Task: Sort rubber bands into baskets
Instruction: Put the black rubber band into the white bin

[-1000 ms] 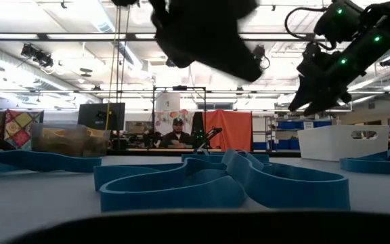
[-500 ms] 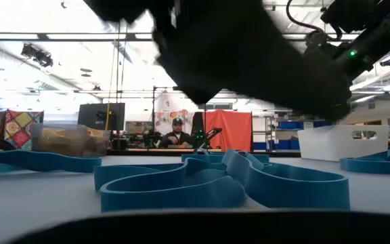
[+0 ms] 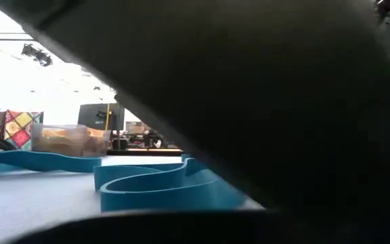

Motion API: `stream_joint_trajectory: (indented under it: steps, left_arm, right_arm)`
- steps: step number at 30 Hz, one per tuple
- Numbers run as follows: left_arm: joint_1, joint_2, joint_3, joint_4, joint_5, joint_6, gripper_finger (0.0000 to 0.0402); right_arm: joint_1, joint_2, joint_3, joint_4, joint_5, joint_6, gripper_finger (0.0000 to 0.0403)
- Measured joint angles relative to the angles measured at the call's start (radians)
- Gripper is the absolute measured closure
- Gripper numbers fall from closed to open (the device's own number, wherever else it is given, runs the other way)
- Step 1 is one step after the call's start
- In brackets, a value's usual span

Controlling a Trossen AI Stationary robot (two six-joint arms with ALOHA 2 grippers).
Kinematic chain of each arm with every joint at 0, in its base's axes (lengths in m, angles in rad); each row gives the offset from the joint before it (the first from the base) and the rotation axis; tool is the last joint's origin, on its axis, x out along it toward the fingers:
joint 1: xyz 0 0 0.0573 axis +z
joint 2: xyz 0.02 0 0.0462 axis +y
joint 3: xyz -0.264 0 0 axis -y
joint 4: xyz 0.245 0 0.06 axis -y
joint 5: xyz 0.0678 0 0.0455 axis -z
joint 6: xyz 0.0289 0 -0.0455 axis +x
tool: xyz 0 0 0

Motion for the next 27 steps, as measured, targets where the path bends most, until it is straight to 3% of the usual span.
stream_joint_trajectory:
  steps: [8,17,27]
  left_arm:
    - [-0.013,0.033,0.001,-0.012,-0.009,-0.017,0.0275]
    - [-0.003,0.029,0.002,-0.040,-0.017,-0.042,0.0391]
    - [0.062,-0.069,-0.001,-0.056,-0.252,0.064,0.0391]
  right_arm:
    - [0.002,-0.001,0.000,0.008,0.001,0.000,0.0076]
    - [0.003,-0.001,0.000,0.011,-0.001,0.001,0.0078]
    - [0.102,0.033,0.000,0.089,-0.130,-0.021,0.0082]
